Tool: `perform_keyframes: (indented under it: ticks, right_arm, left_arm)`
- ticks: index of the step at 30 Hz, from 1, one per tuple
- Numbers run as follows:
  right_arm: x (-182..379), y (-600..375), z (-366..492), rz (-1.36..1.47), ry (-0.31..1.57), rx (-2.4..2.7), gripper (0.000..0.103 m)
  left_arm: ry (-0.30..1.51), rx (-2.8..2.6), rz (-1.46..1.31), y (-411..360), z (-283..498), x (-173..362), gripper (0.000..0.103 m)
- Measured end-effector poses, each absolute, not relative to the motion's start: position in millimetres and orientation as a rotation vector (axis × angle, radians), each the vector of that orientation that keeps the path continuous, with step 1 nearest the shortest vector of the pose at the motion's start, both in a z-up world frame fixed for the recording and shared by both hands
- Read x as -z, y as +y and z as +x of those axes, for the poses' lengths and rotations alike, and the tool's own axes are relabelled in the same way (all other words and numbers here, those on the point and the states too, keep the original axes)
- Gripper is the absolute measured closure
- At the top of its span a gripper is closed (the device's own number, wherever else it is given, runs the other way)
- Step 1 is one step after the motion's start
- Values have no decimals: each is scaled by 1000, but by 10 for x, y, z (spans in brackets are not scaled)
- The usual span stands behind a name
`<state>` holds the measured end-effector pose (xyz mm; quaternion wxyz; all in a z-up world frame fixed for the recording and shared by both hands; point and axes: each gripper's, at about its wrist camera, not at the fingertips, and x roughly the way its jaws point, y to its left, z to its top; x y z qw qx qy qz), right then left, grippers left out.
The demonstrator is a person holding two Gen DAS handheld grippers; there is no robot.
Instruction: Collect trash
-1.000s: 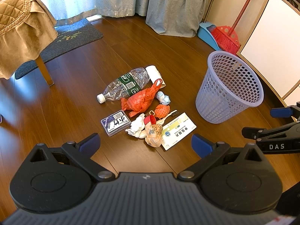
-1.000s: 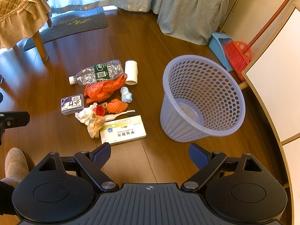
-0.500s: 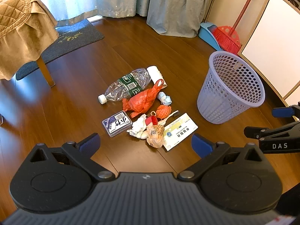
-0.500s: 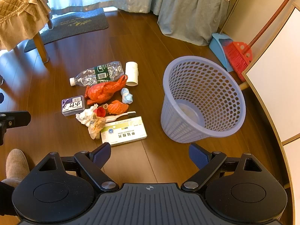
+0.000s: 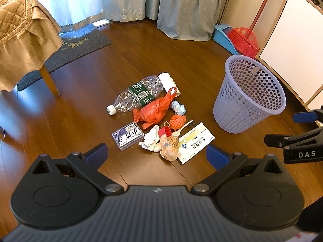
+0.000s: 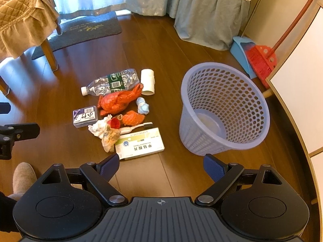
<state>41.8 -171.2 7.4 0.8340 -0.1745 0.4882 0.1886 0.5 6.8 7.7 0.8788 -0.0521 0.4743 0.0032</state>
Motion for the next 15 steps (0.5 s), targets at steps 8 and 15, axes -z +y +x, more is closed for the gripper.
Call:
perform_keyframes:
  ticks: [8,15]
  right_arm:
    - [-187,-1800,503,-382,1001,-444,19]
    - [-269,-1924,679,-473,978,-551,29]
  left_arm:
    - [955,-2,-47,142,103,-191,2]
    - [900,38,55,170,321,-345,2]
